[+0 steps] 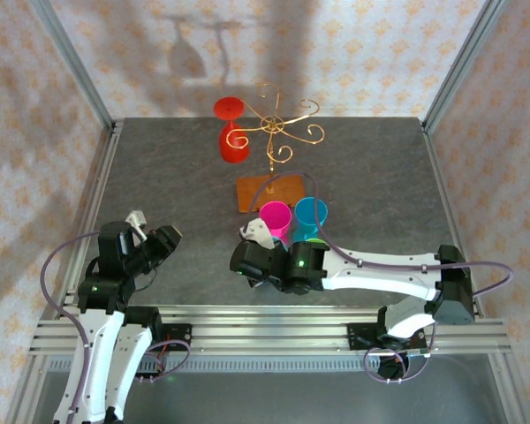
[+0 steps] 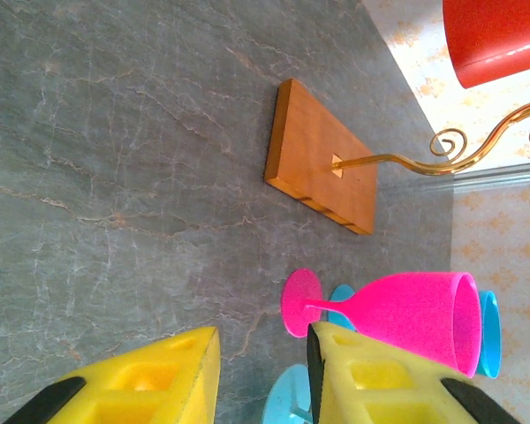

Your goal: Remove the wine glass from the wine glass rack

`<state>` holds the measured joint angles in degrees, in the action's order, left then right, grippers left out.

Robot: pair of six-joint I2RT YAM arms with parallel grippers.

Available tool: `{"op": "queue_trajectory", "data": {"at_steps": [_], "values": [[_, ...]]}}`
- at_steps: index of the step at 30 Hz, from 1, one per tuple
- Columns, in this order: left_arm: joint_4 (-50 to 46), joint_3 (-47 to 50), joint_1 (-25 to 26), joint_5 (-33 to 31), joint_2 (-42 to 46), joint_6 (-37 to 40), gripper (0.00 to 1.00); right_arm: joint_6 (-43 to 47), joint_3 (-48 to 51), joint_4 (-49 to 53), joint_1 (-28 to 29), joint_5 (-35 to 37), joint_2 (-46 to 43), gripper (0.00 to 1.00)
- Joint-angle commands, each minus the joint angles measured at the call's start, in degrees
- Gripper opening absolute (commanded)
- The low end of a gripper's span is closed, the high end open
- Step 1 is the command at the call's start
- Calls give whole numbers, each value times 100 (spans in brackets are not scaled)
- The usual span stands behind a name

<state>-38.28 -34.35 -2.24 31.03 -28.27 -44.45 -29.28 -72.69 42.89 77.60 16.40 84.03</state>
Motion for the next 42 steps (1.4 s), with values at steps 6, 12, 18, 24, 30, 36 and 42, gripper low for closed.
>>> {"op": "queue_trajectory", "data": {"at_steps": [6, 12, 18, 24, 30, 36, 42], "values": [[151, -28, 3, -31, -23, 106, 32, -342, 296, 79, 26, 539, -52, 0], [155, -21, 4, -17, -29, 96, 32, -473, 396, 74, 27, 424, 7, 0], [146, -29, 12, -18, -3, 68, 32, -588, 412, 131, 19, 393, 102, 2], [118, -46, 5, -13, 18, 72, 33, -662, 439, 140, 22, 305, 117, 4], [121, -28, 5, 0, 32, 54, 33, -719, 458, 175, 27, 292, 176, 5], [49, -72, 6, -13, 32, 102, 33, -737, 431, 229, 27, 336, 253, 15], [79, -81, 11, 9, 23, 68, 33, -711, 314, 325, 27, 380, 333, 22]]}}
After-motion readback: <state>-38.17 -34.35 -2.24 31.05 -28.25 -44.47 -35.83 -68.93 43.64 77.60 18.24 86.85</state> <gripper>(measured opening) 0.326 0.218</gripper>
